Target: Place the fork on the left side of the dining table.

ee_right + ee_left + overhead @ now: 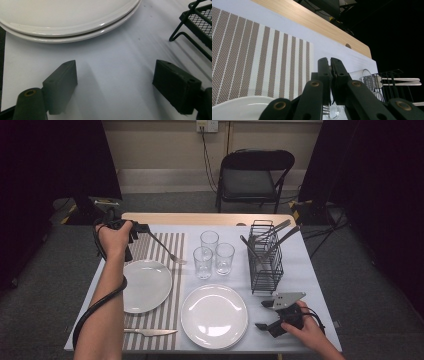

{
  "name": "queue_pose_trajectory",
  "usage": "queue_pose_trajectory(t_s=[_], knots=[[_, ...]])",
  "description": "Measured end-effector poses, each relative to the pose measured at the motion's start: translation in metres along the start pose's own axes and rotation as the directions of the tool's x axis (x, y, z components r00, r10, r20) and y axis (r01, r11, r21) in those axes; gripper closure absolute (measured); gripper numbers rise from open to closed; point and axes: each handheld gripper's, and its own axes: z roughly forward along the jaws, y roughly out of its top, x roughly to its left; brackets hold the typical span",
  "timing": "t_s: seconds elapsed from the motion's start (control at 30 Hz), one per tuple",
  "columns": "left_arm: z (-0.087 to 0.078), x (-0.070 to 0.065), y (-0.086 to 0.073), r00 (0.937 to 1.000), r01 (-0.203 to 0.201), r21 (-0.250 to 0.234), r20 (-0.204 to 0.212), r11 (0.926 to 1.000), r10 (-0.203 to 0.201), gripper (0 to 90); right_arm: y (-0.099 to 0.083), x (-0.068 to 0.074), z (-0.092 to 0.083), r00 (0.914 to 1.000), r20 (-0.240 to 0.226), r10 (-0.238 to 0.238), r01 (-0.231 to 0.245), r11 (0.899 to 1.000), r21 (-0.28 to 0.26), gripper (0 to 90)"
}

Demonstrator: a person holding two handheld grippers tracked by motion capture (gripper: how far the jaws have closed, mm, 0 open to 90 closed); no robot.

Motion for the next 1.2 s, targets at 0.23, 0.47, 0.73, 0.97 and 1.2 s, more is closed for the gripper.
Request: queue_pose_trajectory(t_s=[0.23, 0.47, 0.73, 0.97, 1.2], knots=[[0.003, 0.002, 0.001, 0.9999, -0.010, 0.006, -0.013, 0.9999, 0.010, 87.2, 0.000, 0.000, 0.000, 1.0000, 0.000, -0.001, 0.001, 1.000, -0.001, 18.6], [0.005, 0.005, 0.002, 0.9997, -0.009, -0.009, -0.025, 0.9999, 0.009, 87.2, 0.000, 0.000, 0.000, 1.0000, 0.001, 0.000, 0.000, 1.000, -0.001, 18.6], [0.008, 0.011, 0.004, 0.9997, -0.002, -0.017, -0.023, 0.9999, 0.001, 87.2, 0.000, 0.000, 0.000, 1.0000, 0.000, 0.000, 0.000, 1.000, -0.001, 18.6], [0.010, 0.014, 0.007, 0.9996, -0.001, -0.013, -0.030, 0.9999, 0.001, 87.2, 0.000, 0.000, 0.000, 1.0000, 0.000, 0.000, 0.000, 1.000, -0.001, 18.6], [0.010, 0.018, 0.010, 0.9994, 0.001, -0.023, -0.034, 0.9997, -0.002, 87.2, 0.000, 0.000, 0.000, 1.0000, -0.001, 0.001, -0.001, 1.000, -0.001, 18.6]])
